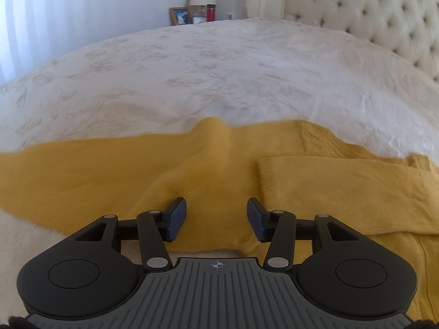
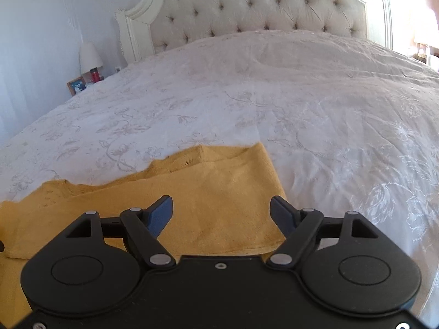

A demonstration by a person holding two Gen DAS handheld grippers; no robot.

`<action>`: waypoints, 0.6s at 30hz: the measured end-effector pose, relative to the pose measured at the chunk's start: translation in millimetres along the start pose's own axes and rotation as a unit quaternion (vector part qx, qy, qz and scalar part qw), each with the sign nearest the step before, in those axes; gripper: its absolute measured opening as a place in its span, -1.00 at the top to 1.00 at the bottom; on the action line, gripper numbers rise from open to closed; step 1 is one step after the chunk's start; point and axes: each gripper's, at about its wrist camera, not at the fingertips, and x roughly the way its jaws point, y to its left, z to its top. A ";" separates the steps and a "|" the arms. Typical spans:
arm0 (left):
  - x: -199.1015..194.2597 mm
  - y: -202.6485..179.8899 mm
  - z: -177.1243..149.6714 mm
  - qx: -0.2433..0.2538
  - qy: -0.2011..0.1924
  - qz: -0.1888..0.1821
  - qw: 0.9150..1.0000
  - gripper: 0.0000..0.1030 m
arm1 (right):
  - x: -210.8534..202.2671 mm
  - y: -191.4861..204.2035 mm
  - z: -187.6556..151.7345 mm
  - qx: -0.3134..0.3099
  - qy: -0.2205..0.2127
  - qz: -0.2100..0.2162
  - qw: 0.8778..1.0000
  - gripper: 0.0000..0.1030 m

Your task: Fold small clothes

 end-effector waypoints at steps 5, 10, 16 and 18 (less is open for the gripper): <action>-13.5 57.0 -2.1 -0.050 0.003 -0.016 0.999 0.00 | -5.0 21.6 0.0 -0.031 -0.020 0.066 0.997 -0.68; -28.2 109.8 -3.4 -0.083 -0.007 0.041 0.996 -0.50 | -4.8 45.1 -6.0 -0.059 -0.019 0.119 0.991 -0.82; -41.6 181.9 -11.2 -0.181 -0.018 0.079 0.980 -0.55 | -8.1 64.8 -15.3 -0.097 -0.021 0.134 0.986 -0.98; -43.2 202.6 -15.1 -0.215 -0.022 0.083 0.973 -0.56 | -9.0 69.6 -17.5 -0.109 -0.024 0.135 0.985 -0.98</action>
